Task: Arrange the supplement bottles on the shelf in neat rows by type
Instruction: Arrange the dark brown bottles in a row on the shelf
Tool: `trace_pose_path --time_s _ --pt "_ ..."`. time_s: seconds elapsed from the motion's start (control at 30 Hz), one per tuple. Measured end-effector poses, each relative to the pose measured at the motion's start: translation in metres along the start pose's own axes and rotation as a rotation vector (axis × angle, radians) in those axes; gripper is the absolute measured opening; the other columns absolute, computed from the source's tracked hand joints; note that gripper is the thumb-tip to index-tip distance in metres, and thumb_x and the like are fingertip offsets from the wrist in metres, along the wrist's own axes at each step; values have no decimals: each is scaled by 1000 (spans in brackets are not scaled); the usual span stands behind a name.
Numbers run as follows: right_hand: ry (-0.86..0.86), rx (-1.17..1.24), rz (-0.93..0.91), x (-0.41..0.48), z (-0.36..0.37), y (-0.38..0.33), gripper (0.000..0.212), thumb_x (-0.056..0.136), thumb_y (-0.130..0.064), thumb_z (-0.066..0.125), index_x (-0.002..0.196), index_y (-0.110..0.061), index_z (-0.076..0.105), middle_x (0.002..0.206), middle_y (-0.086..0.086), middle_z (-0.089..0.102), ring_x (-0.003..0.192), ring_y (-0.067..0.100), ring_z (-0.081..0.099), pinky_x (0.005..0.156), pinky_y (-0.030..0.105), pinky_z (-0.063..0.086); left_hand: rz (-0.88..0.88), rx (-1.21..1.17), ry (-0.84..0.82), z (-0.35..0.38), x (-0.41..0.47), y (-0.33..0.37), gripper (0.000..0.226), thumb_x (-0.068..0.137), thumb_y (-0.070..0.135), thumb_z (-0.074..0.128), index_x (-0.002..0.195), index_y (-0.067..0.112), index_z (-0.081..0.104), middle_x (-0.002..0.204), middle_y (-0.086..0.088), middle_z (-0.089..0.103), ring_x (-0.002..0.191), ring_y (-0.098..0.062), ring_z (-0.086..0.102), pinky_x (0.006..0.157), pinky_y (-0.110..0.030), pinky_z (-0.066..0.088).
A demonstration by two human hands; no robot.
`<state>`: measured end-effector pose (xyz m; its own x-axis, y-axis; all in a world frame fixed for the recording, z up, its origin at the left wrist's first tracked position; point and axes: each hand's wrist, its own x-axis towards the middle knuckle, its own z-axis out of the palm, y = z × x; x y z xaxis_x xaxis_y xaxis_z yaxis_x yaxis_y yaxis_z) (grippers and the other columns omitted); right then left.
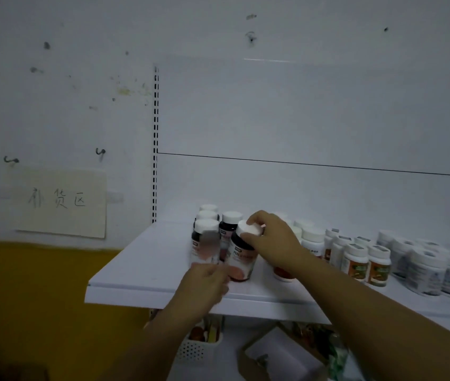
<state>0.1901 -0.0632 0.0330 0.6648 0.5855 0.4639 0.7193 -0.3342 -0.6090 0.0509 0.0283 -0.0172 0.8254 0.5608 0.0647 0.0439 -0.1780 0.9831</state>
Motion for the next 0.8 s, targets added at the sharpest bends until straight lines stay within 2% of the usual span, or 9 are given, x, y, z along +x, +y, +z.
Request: trace_pose_path --time_s 0.07,0.1,0.2,0.3,0.4,0.53,0.63,0.73,0.8 --pt "-6 165 67 -3 -17 1 24 82 -32 68 102 -21 58 104 2 59 89 22 62 76 36 55 -170 -133 -2 2 -3 1 29 92 27 53 101 0 57 91 -13 69 78 -27 67 66 -33 54" --pt "-24 274 119 -4 -25 1 26 82 -32 68 103 -20 59 103 3 60 89 21 63 76 37 58 -209 -157 -15 1 -4 -1 36 92 32 52 103 -2 57 91 -14 71 77 -28 70 66 -33 56" --pt "-151 496 214 -9 -44 -1 29 86 -33 65 107 -14 63 104 7 65 92 19 64 67 33 60 -300 -406 -107 4 -5 -7 48 92 47 45 105 3 59 97 -20 72 87 -32 71 79 -41 56" --pt "-245 594 218 -18 -43 -4 29 86 -35 63 97 -10 69 96 7 70 90 19 65 65 32 60 -372 -794 -172 16 -6 -7 50 89 52 44 101 6 57 97 -26 70 97 -39 65 93 -48 48" --pt "-266 627 197 -22 -36 -4 36 83 -38 65 98 -6 68 92 6 71 89 18 65 69 35 60 -383 -993 -137 22 -8 -10 52 86 51 48 106 4 57 96 -28 70 98 -41 63 86 -49 52" --pt "-288 653 177 -22 -31 -4 46 81 -44 64 101 -2 63 90 5 68 85 16 64 57 23 56 -390 -1066 -107 19 -11 -14 53 87 53 46 106 5 58 95 -28 70 96 -38 62 76 -47 54" --pt "-285 642 156 -24 -27 -7 45 78 -47 61 96 -6 60 89 3 67 79 12 63 51 16 50 -394 -1093 -128 20 -16 -15 53 87 55 45 108 8 59 92 -26 71 86 -34 63 67 -40 58" --pt "-277 646 137 -26 -25 -5 47 77 -49 59 97 -6 60 90 3 66 81 11 64 54 17 53 -390 -1074 -148 21 -18 -16 55 88 56 43 110 9 58 94 -25 70 81 -33 62 60 -36 58" --pt "-269 633 158 -27 -22 -3 48 81 -52 56 101 -8 62 95 3 67 87 14 65 62 23 57 -360 -1100 -110 22 -17 -17 51 87 51 49 115 8 57 108 -24 66 89 -35 63 59 -40 60"
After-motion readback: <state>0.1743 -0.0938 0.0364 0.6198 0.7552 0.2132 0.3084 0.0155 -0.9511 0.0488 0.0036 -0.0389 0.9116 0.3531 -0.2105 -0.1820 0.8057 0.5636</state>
